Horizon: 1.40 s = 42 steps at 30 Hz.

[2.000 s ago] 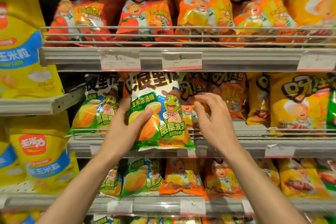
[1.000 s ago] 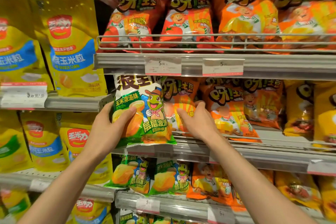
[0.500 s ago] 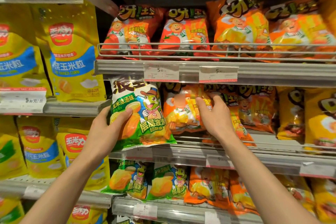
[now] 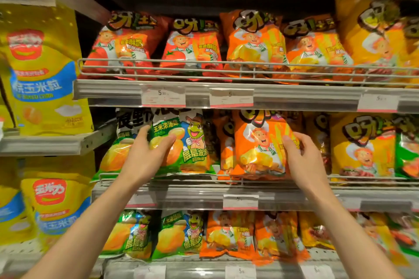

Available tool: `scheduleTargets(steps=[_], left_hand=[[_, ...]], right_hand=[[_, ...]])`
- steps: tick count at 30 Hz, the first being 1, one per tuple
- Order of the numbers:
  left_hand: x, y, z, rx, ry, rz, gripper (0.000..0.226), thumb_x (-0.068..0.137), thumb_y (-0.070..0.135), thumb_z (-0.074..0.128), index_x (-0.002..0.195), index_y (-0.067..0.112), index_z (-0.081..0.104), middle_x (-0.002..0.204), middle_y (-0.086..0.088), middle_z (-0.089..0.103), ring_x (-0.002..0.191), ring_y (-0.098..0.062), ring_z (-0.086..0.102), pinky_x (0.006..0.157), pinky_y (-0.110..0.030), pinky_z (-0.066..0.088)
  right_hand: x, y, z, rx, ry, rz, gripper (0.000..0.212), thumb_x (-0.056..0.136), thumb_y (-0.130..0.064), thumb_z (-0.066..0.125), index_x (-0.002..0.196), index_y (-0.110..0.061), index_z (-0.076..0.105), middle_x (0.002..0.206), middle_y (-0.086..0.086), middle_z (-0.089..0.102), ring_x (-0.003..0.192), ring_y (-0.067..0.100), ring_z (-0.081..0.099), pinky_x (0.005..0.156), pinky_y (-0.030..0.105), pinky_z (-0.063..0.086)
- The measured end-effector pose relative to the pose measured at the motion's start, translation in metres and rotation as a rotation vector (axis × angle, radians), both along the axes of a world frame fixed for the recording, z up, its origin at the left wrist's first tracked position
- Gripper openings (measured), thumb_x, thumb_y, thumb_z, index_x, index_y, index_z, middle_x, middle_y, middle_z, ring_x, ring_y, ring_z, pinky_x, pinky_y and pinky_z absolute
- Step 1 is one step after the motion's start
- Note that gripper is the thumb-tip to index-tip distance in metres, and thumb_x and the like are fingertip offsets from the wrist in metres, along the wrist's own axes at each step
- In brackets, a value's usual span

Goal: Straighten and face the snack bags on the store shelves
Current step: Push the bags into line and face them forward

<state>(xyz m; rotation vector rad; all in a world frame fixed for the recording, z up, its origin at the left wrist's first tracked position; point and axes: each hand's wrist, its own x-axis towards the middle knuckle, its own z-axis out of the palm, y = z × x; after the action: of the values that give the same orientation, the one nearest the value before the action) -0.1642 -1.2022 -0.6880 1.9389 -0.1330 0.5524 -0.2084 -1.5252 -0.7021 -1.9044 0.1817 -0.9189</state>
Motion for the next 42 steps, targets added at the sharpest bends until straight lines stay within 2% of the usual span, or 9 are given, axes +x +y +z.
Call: scheduleTargets(steps=[3, 9, 12, 20, 24, 30, 34, 38, 42], left_hand=[[0.01, -0.012, 0.001, 0.103, 0.027, 0.036, 0.092, 0.093, 0.057, 0.063, 0.161, 0.014, 0.019, 0.163, -0.01, 0.034, 0.147, -0.029, 0.037, 0.119, -0.046, 0.034], [0.022, -0.031, -0.015, 0.335, 0.12, -0.011, 0.081, 0.102, 0.055, 0.045, 0.161, 0.01, 0.014, 0.156, -0.019, 0.044, 0.14, -0.036, 0.045, 0.111, -0.043, 0.038], [0.026, -0.031, -0.017, 0.44, 0.176, 0.012, 0.078, 0.104, 0.057, 0.039, 0.157, 0.003, 0.022, 0.151, -0.022, 0.048, 0.134, -0.038, 0.05, 0.107, -0.044, 0.041], [0.022, -0.043, -0.034, 0.628, -0.18, 0.194, 0.07, 0.098, 0.059, 0.052, 0.15, 0.015, 0.039, 0.155, -0.024, 0.031, 0.146, -0.039, 0.028, 0.115, -0.054, 0.031], [0.028, -0.066, -0.045, 0.798, -0.284, 0.179, 0.078, 0.092, 0.075, 0.032, 0.151, 0.025, 0.042, 0.14, -0.015, 0.042, 0.136, -0.036, 0.035, 0.118, -0.056, 0.025], [0.038, -0.068, -0.052, 0.772, -0.298, 0.155, 0.076, 0.09, 0.069, 0.034, 0.152, 0.025, 0.042, 0.135, -0.014, 0.047, 0.133, -0.036, 0.038, 0.119, -0.061, 0.023], [0.037, -0.065, -0.054, 0.725, -0.312, 0.141, 0.072, 0.089, 0.064, 0.039, 0.148, 0.021, 0.047, 0.13, -0.012, 0.048, 0.135, -0.037, 0.037, 0.12, -0.065, 0.018], [0.038, -0.064, -0.056, 0.702, -0.328, 0.133, 0.074, 0.087, 0.063, 0.041, 0.145, 0.019, 0.05, 0.125, -0.011, 0.046, 0.131, -0.038, 0.037, 0.119, -0.067, 0.019], [0.035, -0.065, -0.056, 0.714, -0.387, 0.138, 0.072, 0.088, 0.062, 0.043, 0.145, 0.019, 0.05, 0.133, -0.013, 0.045, 0.136, -0.038, 0.034, 0.122, -0.064, 0.012]], right_hand=[[-0.004, -0.014, -0.002, 0.021, 0.011, -0.037, 0.046, 0.101, -0.052, 0.049, 0.137, -0.022, 0.052, 0.125, 0.001, 0.061, 0.114, 0.021, 0.061, 0.092, 0.041, 0.052], [-0.006, -0.029, -0.006, 0.004, 0.049, -0.066, 0.051, 0.104, -0.05, 0.044, 0.141, -0.016, 0.05, 0.132, 0.007, 0.061, 0.121, 0.025, 0.057, 0.097, 0.043, 0.048], [-0.005, -0.033, -0.007, -0.012, 0.062, -0.06, 0.051, 0.104, -0.051, 0.042, 0.142, -0.017, 0.049, 0.134, 0.006, 0.06, 0.125, 0.026, 0.055, 0.103, 0.046, 0.047], [0.014, -0.066, -0.009, -0.194, 0.082, -0.199, 0.055, 0.106, -0.041, 0.041, 0.15, -0.008, 0.043, 0.148, 0.017, 0.048, 0.137, 0.033, 0.044, 0.111, 0.043, 0.035], [0.016, -0.061, -0.01, -0.388, 0.056, -0.316, 0.051, 0.106, -0.037, 0.039, 0.149, -0.009, 0.043, 0.149, 0.02, 0.042, 0.139, 0.037, 0.038, 0.114, 0.049, 0.031], [0.014, -0.031, -0.019, -0.652, 0.219, -0.312, 0.085, 0.093, -0.077, 0.03, 0.155, -0.019, 0.031, 0.163, 0.015, 0.027, 0.152, 0.033, 0.02, 0.122, 0.051, 0.017], [0.029, -0.044, -0.015, -0.62, 0.187, -0.288, 0.082, 0.094, -0.074, 0.032, 0.151, -0.016, 0.037, 0.155, 0.018, 0.038, 0.146, 0.034, 0.029, 0.12, 0.051, 0.021], [0.034, -0.059, -0.024, -0.71, 0.205, -0.286, 0.083, 0.093, -0.072, 0.027, 0.152, -0.013, 0.035, 0.152, 0.015, 0.043, 0.145, 0.031, 0.034, 0.124, 0.052, 0.014], [0.026, -0.056, -0.035, -0.739, 0.252, -0.294, 0.071, 0.1, -0.06, 0.036, 0.149, -0.008, 0.039, 0.148, 0.015, 0.048, 0.141, 0.032, 0.039, 0.122, 0.051, 0.025]])
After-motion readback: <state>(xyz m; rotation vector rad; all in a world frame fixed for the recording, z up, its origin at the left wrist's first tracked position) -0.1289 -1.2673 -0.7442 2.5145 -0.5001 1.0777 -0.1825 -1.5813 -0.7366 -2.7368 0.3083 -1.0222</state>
